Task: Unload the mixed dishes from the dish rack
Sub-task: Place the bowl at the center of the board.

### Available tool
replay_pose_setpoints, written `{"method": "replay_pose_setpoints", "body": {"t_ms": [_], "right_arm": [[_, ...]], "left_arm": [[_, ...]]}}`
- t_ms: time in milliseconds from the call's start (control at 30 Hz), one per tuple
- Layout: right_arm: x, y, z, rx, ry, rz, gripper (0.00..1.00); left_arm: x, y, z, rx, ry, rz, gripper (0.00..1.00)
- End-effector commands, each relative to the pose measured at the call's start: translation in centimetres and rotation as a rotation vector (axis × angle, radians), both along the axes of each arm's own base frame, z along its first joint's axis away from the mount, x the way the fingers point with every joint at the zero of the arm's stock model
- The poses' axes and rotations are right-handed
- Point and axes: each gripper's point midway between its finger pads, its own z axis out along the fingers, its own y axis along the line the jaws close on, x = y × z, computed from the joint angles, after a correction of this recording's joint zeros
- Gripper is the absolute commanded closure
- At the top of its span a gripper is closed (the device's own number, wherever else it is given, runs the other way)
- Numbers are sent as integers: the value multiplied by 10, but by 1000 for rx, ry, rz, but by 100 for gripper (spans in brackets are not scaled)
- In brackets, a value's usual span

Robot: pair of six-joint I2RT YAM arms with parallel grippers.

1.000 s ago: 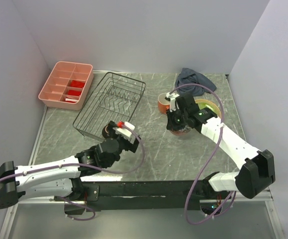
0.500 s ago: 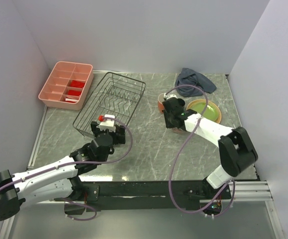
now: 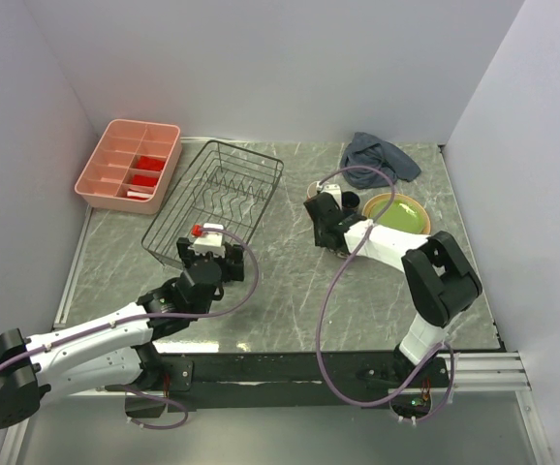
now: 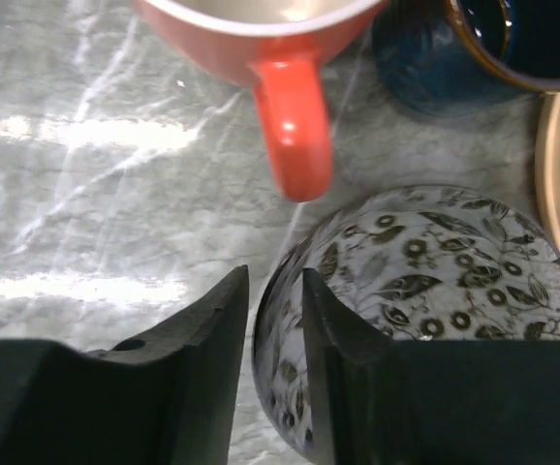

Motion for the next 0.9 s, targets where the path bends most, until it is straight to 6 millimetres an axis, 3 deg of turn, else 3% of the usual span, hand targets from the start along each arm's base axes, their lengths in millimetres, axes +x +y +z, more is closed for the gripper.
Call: {"method": "replay_pose_setpoints", "body": {"t_ms": [0,100,233,267,433,633,867], "right_arm": [[4,16,24,72,-84,-25,59],[-7,18,38,104,-101,-20,54],[-16,18,60,155,-140,-13,33],[-17,17,72,172,-162,-11,32],[-25,12,99,219,-221,-10,1],[-37,3,120,259,-278,-6,0],[-57,-7,123,301,-307,3,0]], "left_arm": [[5,-4,21,-55,-26,14,1],[4,-6,21,-70,-8,7,1],[10,-6,26,-114,21,30,1],[11,0,18,-105,59,55,1],[23,3,24,-162,136,86,0],[31,2,21,-239,294,118,0],[37,15,-27,-176,580,221,1]]}}
